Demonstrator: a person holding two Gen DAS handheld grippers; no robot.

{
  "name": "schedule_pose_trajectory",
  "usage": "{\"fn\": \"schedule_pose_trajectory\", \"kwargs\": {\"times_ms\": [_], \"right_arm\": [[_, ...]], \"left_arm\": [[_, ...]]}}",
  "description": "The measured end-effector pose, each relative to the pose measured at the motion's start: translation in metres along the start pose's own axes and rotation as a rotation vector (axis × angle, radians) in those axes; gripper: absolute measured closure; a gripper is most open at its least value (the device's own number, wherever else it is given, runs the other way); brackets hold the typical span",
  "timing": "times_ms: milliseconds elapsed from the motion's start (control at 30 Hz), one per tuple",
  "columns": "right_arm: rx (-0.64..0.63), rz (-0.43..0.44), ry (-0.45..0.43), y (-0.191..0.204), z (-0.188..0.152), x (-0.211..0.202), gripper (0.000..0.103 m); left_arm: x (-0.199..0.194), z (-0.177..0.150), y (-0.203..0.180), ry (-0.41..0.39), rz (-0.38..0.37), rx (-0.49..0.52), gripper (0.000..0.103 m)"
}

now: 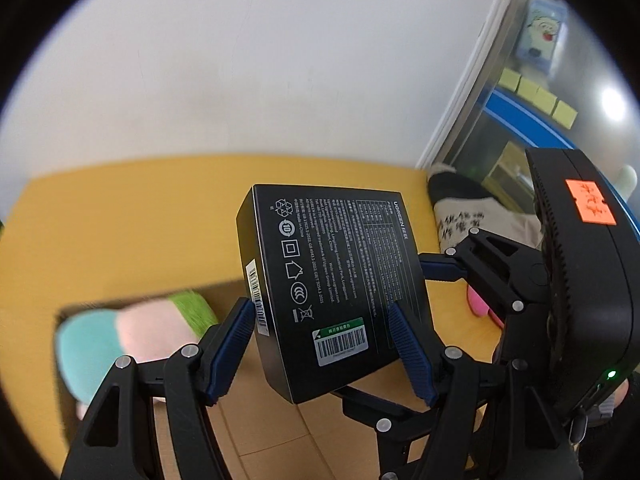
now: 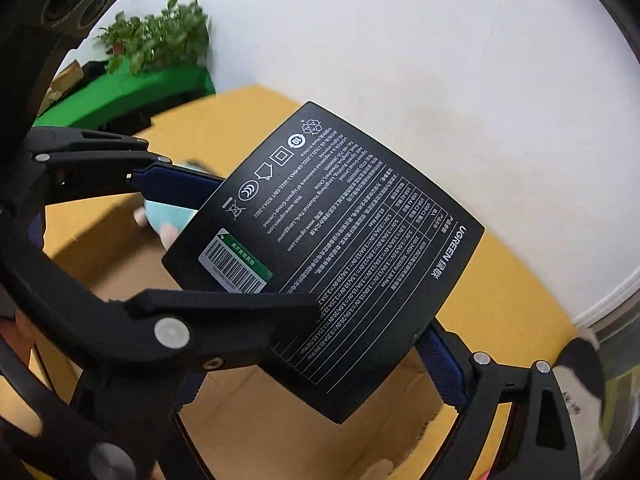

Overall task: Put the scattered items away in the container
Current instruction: 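Lift the black charger box with both grippers over the cardboard box, then open both grippers to release the black box into the cardboard box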

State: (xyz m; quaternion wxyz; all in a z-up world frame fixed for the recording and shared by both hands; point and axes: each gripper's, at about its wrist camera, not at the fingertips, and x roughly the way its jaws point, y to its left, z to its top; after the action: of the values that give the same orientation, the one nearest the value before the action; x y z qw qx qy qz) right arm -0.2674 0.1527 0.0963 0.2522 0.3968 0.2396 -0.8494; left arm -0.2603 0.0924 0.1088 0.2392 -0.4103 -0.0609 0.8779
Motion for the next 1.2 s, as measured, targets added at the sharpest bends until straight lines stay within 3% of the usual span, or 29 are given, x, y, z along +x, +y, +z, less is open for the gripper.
{"fn": "schedule_pose_trajectory", "kwargs": {"times_ms": [267,533,767,900,1000,1200], "right_arm": [[0.044,0.092,0.168,-0.019,-0.037,0.071,0.008],[0.11,0.145,0.339,-0.027,-0.061,0.129,0.011],[0.136,0.114,0.35,-0.033,-0.066,0.143,0.008],[0.159,0.069,0.336,-0.033,-0.072,0.132,0.005],[0.192,0.06,0.302,-0.035,-0.082,0.107,0.005],[0.217,0.096,0.061,-0.007,-0.1,-0.01,0.005]], "left_arm": [[0.072,-0.03,0.016,0.165,-0.028,-0.084,0.035],[0.121,-0.049,0.034,0.263,-0.034,-0.176,0.037],[0.128,-0.058,0.049,0.269,-0.072,-0.232,0.037],[0.109,-0.058,0.048,0.25,-0.041,-0.197,0.035],[0.071,-0.059,0.046,0.197,0.009,-0.131,0.035],[-0.041,-0.071,0.022,0.031,0.104,0.013,0.033]]}}
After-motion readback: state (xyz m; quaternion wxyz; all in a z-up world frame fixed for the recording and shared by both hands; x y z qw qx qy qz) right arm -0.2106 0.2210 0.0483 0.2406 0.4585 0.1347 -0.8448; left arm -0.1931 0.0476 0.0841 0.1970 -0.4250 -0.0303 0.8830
